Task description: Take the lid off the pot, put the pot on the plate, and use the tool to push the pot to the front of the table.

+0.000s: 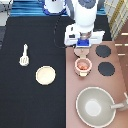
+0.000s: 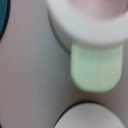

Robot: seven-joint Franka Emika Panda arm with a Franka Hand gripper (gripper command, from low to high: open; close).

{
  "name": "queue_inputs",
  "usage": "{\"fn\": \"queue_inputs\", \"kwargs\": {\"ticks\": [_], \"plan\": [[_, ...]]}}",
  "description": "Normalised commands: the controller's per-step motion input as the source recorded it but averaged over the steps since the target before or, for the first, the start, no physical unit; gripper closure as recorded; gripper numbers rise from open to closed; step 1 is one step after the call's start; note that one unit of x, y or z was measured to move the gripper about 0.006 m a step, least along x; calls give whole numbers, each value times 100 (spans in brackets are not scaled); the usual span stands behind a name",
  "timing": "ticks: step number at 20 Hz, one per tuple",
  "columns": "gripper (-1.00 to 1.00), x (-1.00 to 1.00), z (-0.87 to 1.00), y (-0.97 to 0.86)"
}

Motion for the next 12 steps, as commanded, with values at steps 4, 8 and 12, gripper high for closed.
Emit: {"fn": "queue_inputs", "kwargs": {"ticks": [4, 8, 12], "plan": [[-100, 73, 45, -31], [-100, 77, 41, -26], [-100, 89, 18, -15]]}}
